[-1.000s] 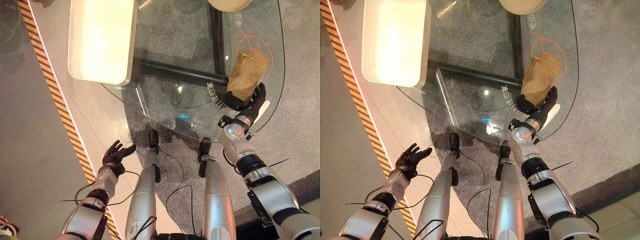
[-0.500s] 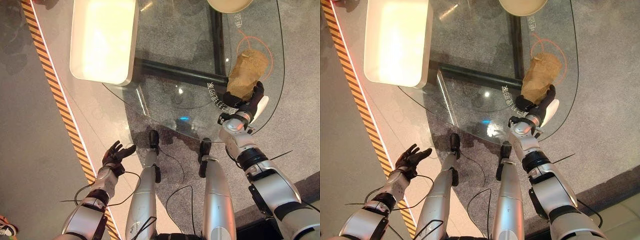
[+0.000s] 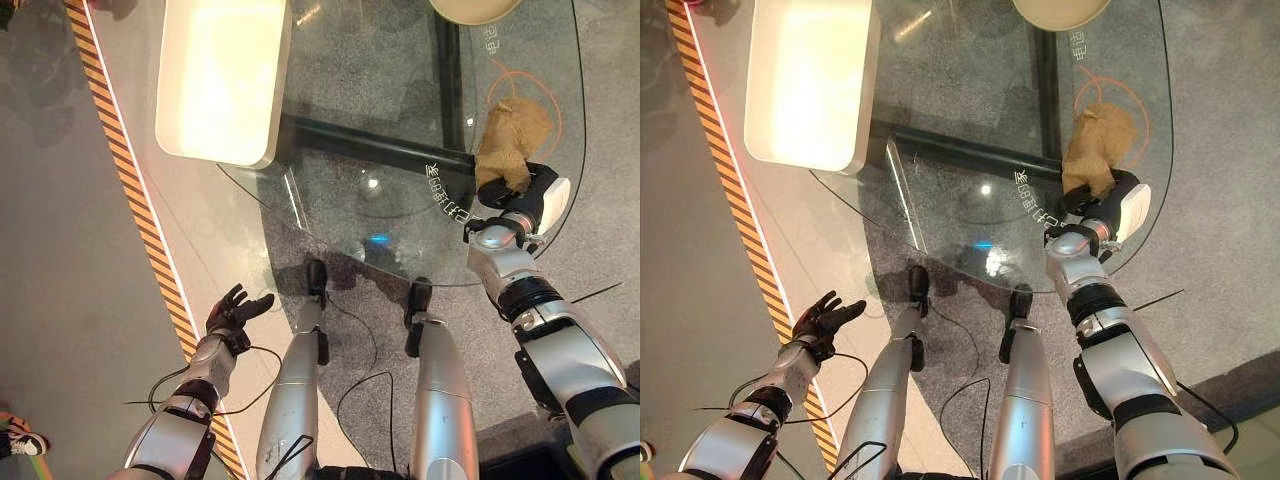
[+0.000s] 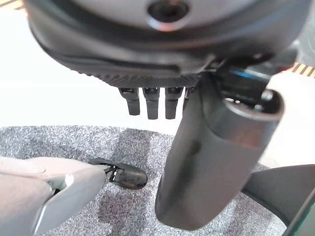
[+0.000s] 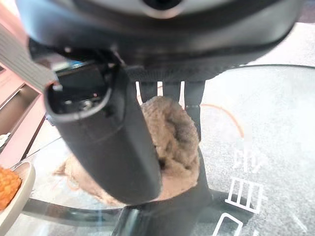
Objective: Wipe the table with a cloth and put it in the basket.
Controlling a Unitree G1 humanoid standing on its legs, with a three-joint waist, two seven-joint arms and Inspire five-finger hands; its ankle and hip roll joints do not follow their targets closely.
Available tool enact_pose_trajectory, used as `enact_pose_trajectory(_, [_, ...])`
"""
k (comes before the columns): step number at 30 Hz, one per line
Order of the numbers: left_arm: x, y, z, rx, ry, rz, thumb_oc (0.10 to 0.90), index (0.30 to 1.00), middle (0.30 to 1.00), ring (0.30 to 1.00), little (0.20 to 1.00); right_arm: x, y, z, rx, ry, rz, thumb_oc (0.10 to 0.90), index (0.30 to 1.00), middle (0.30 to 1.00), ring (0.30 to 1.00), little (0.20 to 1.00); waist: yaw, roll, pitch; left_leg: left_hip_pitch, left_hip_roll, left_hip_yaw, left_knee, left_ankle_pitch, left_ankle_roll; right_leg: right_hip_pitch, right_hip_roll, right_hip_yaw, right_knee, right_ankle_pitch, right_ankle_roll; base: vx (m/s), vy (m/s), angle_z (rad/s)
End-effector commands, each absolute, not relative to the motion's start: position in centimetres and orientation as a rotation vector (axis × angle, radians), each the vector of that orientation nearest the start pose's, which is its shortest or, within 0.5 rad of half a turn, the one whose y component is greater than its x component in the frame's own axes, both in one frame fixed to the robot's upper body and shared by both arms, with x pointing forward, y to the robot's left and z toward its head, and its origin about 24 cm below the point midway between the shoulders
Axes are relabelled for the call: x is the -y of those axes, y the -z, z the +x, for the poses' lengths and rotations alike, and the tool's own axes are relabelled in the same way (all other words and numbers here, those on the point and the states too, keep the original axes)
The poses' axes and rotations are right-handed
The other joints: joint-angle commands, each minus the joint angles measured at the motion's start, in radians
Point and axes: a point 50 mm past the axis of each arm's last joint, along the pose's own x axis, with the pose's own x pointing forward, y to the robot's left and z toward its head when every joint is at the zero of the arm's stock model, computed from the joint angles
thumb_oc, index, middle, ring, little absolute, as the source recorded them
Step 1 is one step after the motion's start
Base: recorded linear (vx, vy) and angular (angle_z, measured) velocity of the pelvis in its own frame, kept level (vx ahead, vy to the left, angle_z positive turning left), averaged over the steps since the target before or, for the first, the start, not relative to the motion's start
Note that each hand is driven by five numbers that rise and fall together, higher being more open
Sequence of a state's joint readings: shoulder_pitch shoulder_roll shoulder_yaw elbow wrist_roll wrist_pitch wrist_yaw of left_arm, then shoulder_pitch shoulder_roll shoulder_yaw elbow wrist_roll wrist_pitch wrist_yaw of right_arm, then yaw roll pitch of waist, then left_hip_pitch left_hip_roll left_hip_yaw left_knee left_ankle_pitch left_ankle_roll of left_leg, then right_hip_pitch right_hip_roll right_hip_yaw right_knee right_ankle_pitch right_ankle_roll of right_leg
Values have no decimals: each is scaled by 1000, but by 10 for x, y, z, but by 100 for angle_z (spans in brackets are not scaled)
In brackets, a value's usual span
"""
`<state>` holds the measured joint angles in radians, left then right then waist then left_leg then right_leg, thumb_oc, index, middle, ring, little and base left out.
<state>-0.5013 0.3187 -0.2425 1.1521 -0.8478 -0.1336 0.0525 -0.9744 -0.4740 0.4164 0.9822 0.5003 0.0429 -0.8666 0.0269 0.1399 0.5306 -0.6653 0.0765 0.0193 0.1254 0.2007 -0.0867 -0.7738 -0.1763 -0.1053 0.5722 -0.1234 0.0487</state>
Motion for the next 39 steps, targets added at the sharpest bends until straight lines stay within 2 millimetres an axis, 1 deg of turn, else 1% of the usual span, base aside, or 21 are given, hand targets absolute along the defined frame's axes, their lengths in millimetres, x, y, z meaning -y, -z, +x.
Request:
enact_pose_trajectory(1, [-236, 47, 295, -515, -315, -260, 800, 900, 900, 900, 900, 205, -159, 402, 33, 671, -286, 100, 300, 300, 300, 200, 32, 0, -11, -29, -65, 31, 151, -153, 28, 52, -10, -33, -208, 102, 17, 0, 0, 0])
enact_pose_trajectory(9, [-235, 46, 297, -514, -316, -259, 800, 900, 900, 900, 900, 208, -163, 403, 48, 673, -296, 100, 300, 300, 300, 200, 32, -1, -11, -34, -66, 29, 155, -154, 29, 46, -8, -33, -205, 103, 18, 0, 0, 0])
enact_pose_trajectory(15, [-237, 46, 296, -516, -320, -253, 800, 900, 900, 900, 900, 207, -171, 404, 90, 660, -312, 100, 300, 300, 300, 200, 38, -1, -11, -31, -67, 23, 152, -155, 30, 50, -10, -38, -208, 104, 20, 0, 0, 0])
enact_pose_trajectory(19, [-239, 46, 296, -517, -312, -248, 800, 900, 900, 900, 900, 193, -190, 408, 171, 612, -389, 100, 300, 300, 300, 200, 46, 1, -11, -36, -68, 18, 159, -154, 28, 48, -14, -42, -206, 107, 22, 0, 0, 0])
enact_pose_trajectory(22, [-238, 47, 295, -516, -302, -245, 800, 900, 900, 900, 900, 183, -201, 409, 221, 575, -443, 100, 300, 300, 300, 200, 49, 2, -11, -36, -68, 14, 163, -155, 27, 48, -14, -42, -203, 106, 22, 0, 0, 0])
enact_pose_trajectory(25, [-234, 46, 296, -514, -293, -242, 800, 900, 900, 900, 900, 168, -215, 410, 275, 530, -489, 100, 300, 300, 300, 200, 54, 2, -11, -35, -70, 13, 159, -152, 27, 51, -14, -44, -207, 107, 21, 0, 0, 0])
enact_pose_trajectory(27, [-233, 46, 296, -513, -290, -240, 800, 900, 900, 900, 900, 161, -219, 410, 297, 500, -507, 100, 300, 300, 300, 200, 57, 3, -11, -34, -72, 11, 156, -150, 28, 51, -14, -45, -209, 108, 21, 0, 0, 0])
enact_pose_trajectory(29, [-230, 45, 297, -513, -286, -239, 800, 900, 900, 900, 900, 146, -227, 410, 343, 452, -574, 100, 300, 300, 300, 200, 61, 7, -11, -32, -74, 10, 148, -145, 29, 51, -14, -47, -212, 109, 20, 0, 0, 0])
enact_pose_trajectory(32, [-230, 47, 296, -516, -282, -242, 800, 900, 900, 900, 900, 135, -232, 408, 371, 416, -611, 100, 300, 300, 300, 200, 64, 13, -11, -27, -77, 9, 143, -142, 29, 53, -16, -47, -213, 109, 18, 0, 0, 0])
enact_pose_trajectory(33, [-230, 47, 296, -517, -281, -243, 800, 900, 900, 900, 900, 133, -232, 408, 374, 410, -616, 100, 300, 300, 300, 200, 64, 14, -11, -27, -77, 10, 142, -141, 29, 53, -16, -47, -213, 109, 18, 6, 44, 0])
enact_pose_trajectory(35, [-227, 49, 294, -520, -276, -249, 800, 900, 900, 900, 900, 124, -232, 407, 389, 375, -651, 100, 300, 300, 300, 200, 66, 21, -11, -22, -80, 11, 137, -138, 29, 57, -19, -47, -217, 108, 17, 6, 53, 0])
enact_pose_trajectory(37, [-226, 50, 293, -522, -273, -250, 800, 900, 900, 900, 900, 122, -231, 407, 394, 362, -663, 100, 300, 300, 300, 200, 66, 23, -11, -20, -81, 11, 136, -138, 29, 57, -20, -46, -216, 108, 16, 8, 34, 2])
enact_pose_trajectory(39, [-222, 50, 294, -523, -266, -254, 800, 900, 900, 900, 900, 113, -233, 406, 416, 314, -705, 100, 300, 300, 300, 200, 68, 30, -11, -19, -83, 13, 131, -135, 30, 56, -22, -46, -216, 108, 16, 6, 41, 4])
